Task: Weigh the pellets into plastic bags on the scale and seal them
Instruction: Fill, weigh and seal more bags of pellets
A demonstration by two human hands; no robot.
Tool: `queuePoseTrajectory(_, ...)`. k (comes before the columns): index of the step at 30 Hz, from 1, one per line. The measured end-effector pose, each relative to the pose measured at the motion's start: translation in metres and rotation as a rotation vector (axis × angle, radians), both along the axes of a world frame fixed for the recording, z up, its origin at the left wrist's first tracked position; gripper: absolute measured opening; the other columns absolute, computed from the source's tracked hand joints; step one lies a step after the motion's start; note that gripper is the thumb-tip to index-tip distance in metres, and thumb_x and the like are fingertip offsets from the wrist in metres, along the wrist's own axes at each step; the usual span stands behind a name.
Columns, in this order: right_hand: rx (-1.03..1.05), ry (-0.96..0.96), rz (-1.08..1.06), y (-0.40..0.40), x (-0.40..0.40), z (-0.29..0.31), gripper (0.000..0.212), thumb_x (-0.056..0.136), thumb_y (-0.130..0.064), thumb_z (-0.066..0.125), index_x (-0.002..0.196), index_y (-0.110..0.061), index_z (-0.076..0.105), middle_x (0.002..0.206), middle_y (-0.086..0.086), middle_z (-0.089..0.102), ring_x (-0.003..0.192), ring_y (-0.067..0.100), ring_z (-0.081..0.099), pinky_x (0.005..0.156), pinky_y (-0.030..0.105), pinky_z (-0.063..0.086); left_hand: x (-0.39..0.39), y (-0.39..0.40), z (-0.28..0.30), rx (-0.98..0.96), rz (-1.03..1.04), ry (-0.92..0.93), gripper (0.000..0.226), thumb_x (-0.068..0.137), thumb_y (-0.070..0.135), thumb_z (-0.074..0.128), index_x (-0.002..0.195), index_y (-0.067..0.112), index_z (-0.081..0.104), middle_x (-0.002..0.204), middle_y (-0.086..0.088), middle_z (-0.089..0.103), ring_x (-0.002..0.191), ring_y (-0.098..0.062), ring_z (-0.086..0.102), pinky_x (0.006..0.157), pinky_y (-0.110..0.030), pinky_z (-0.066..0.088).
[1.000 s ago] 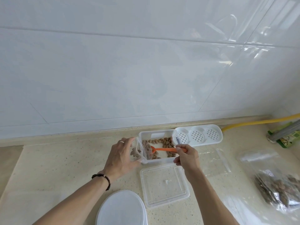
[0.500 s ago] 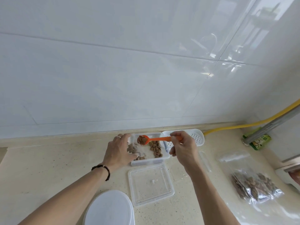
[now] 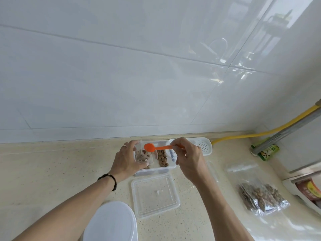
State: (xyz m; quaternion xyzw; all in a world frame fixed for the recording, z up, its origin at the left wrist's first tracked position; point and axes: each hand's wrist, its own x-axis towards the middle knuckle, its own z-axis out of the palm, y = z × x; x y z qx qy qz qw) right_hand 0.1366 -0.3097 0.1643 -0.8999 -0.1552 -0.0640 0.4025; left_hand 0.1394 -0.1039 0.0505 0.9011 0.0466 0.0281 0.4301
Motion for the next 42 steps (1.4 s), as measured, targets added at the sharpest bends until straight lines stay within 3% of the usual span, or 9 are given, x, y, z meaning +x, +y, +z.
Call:
queuePoseTrajectory(6,0.128,-0.042,-0.243,-0.002,0.016,-0.024,0.026,0.097,-0.007,0.053,0.085,-0.030,0.057,0.069,0.000,0.064,0.051,0.027,0.060,0.050,0.045,0.050,0.000,0.009,-0.009,0.002,0.048,0.017,0.080,0.067,0.043,0.081,0.132,0.026,0.038,0.110,0.006,0.046,0.107,-0.013,0.047,0.092,-0.033,0.039)
queuePoseTrajectory(11,0.016,0.133,-0.408,-0.015,0.028,-0.076,0.015,0.098,-0.012,0.048,0.094,-0.018,0.061,0.075,-0.007,0.064,0.060,0.026,0.066,0.060,0.047,0.054,-0.004,0.023,-0.016,0.026,0.051,0.024,0.085,0.064,0.045,0.082,0.135,0.027,0.039,0.111,0.008,0.044,0.109,-0.011,0.046,0.094,-0.030,0.037)
queuePoseTrajectory(15,-0.021,0.205,-0.353,-0.006,0.032,-0.103,0.014,0.100,-0.014,0.047,0.092,-0.020,0.056,0.072,-0.001,0.066,0.055,0.026,0.064,0.055,0.046,0.053,-0.009,0.026,-0.023,0.080,0.017,0.008,0.084,0.062,0.046,0.082,0.133,0.026,0.041,0.110,0.009,0.044,0.110,-0.012,0.048,0.093,-0.032,0.039)
queuePoseTrajectory(20,0.067,0.344,-0.176,0.001,0.032,-0.100,0.017,0.097,-0.004,0.049,0.086,-0.012,0.059,0.074,0.009,0.064,0.045,0.018,0.058,0.043,0.015,0.041,-0.008,0.024,-0.020,0.090,-0.004,-0.005,0.084,0.064,0.043,0.083,0.134,0.026,0.040,0.111,0.009,0.043,0.103,-0.005,0.040,0.091,-0.029,0.033)
queuePoseTrajectory(27,0.220,0.587,-0.229,-0.006,0.032,-0.103,0.011,0.097,-0.004,0.052,0.094,-0.009,0.062,0.085,0.014,0.071,0.046,0.017,0.058,0.044,0.024,0.046,-0.009,0.023,-0.020,0.106,0.002,0.003,0.090,0.064,0.047,0.084,0.138,0.025,0.038,0.117,0.003,0.049,0.105,-0.008,0.044,0.091,-0.026,0.033)
queuePoseTrajectory(30,0.353,0.602,-0.391,-0.006,0.028,-0.104,0.011,0.097,-0.005,0.052,0.097,-0.007,0.063,0.078,0.013,0.067,0.045,0.015,0.057,0.045,0.025,0.047,-0.008,0.023,-0.021,0.124,0.008,-0.008,0.091,0.062,0.049,0.084,0.137,0.024,0.039,0.116,0.003,0.050,0.109,-0.010,0.049,0.092,-0.027,0.035)
queuePoseTrajectory(33,0.465,0.620,-0.504,-0.009,0.026,-0.105,0.010,0.097,-0.006,0.054,0.097,-0.008,0.063,0.083,0.014,0.070,0.045,0.014,0.056,0.049,0.028,0.048,-0.008,0.022,-0.020,0.129,0.010,-0.027,0.090,0.060,0.046,0.085,0.135,0.022,0.042,0.112,0.004,0.051,0.108,-0.012,0.052,0.093,-0.031,0.040)
queuePoseTrajectory(42,0.634,0.530,-0.554,-0.022,0.030,-0.072,0.010,0.098,-0.005,0.052,0.096,-0.010,0.060,0.083,0.010,0.075,0.047,0.016,0.053,0.049,0.028,0.045,-0.005,0.021,-0.015,0.191,0.069,-0.035,0.080,0.059,0.051,0.082,0.127,0.025,0.048,0.102,0.004,0.053,0.098,-0.014,0.056,0.087,-0.033,0.045)
